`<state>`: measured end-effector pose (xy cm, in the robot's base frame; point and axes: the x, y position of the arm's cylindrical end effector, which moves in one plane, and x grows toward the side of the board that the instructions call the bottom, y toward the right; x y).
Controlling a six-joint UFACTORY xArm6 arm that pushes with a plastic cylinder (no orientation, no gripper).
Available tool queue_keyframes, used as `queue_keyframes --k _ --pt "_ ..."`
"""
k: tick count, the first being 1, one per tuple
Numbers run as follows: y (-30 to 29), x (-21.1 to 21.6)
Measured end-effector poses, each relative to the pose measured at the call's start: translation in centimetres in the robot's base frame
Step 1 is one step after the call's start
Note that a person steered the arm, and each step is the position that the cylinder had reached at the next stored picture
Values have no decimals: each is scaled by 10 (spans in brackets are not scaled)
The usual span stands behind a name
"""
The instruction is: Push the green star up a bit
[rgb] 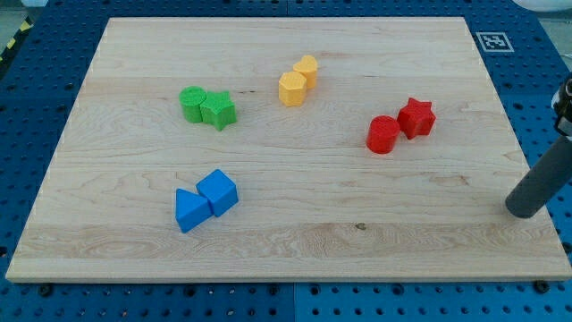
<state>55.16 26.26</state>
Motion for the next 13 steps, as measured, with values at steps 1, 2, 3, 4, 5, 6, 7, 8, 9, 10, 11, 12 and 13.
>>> queue_keyframes --k 1,2,3,4,5,6,7,8,9,10,11,12,13 --pt "0 0" --pt "-9 -1" --pt "-85 -7" --pt "-175 -13" --pt "-217 -43" --pt "-219 -65" --pt "-228 -68" --pt "-284 -80" --pt "-334 -84" --pt "-346 -94" --pt "-357 -118" --pt "-358 -132" --pt "-358 -143"
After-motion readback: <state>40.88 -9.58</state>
